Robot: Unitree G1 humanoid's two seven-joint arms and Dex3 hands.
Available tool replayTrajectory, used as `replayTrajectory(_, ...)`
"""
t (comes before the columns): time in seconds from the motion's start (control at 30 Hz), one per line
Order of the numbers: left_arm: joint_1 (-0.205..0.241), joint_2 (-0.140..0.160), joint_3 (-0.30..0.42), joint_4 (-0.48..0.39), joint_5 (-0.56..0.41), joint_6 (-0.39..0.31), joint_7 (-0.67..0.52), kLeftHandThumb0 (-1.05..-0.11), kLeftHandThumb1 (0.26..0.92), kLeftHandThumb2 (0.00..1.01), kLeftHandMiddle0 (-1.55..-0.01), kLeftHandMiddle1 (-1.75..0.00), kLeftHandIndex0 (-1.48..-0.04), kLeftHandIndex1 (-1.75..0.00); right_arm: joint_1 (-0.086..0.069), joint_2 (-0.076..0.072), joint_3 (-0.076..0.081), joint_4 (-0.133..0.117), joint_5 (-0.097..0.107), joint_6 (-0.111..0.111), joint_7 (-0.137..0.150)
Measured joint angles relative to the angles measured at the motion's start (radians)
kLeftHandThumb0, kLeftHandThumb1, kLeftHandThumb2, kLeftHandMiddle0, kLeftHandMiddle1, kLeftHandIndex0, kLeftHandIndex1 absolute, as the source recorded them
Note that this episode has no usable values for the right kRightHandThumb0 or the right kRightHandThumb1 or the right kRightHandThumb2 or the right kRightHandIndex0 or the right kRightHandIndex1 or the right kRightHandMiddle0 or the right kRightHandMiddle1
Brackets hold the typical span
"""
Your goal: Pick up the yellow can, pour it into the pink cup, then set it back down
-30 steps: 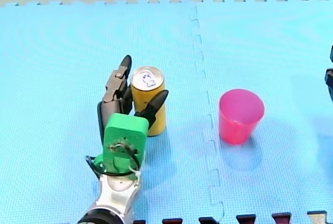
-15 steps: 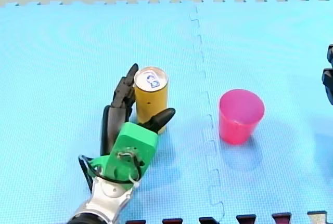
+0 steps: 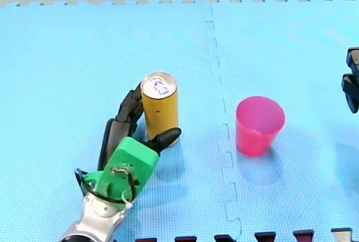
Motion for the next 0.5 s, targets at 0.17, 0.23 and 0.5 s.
replayTrajectory(0.17, 0.015, 0.01, 0.022, -0.015, -0.036, -0.035, -0.002, -1.048, 0.893, 0.0, -0.31, 0.0, -0.27, 0.0, -0.002, -0.001, 0.0, 0.001, -0.001, 0.0, 0.0)
replayTrajectory(0.23, 0.016, 0.009, 0.029, -0.018, -0.045, -0.041, -0.002, -1.048, 0.896, 0.0, -0.31, 0.0, -0.26, 0.0, -0.003, -0.002, 0.0, 0.002, -0.002, 0.0, 0.0)
replayTrajectory(0.5, 0.03, 0.007, 0.047, -0.026, -0.058, -0.069, 0.058, -1.048, 0.912, 0.01, -0.32, -0.01, -0.26, 0.0, -0.008, -0.007, -0.002, 0.004, -0.002, 0.004, 0.0)
